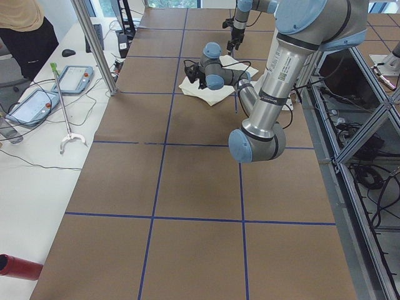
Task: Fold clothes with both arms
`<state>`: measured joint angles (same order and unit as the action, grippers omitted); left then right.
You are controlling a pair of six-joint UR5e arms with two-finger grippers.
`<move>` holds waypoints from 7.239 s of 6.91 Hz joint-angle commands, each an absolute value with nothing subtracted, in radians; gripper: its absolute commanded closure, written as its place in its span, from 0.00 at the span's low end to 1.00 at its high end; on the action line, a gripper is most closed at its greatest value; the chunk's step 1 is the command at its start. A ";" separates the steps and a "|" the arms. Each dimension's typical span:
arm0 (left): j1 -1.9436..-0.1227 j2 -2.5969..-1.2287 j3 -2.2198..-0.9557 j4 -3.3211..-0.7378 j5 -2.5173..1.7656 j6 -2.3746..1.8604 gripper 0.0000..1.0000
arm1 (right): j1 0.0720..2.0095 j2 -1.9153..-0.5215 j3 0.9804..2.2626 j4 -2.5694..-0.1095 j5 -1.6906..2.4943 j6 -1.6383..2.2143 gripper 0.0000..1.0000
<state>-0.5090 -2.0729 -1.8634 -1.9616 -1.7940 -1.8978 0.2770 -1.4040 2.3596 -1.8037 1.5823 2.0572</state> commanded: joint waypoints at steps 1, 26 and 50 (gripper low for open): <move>-0.421 -2.069 -1.862 -1.903 -1.792 -1.937 0.38 | 0.510 -1.298 2.225 -1.779 1.685 1.874 0.00; -0.799 -2.468 -1.048 -2.309 -1.638 -1.594 0.60 | 0.646 -1.188 1.867 -1.278 1.888 1.788 0.00; -0.798 -2.310 -1.275 -2.279 -1.709 -1.614 0.53 | 0.301 -1.066 1.758 -1.371 1.582 2.020 1.00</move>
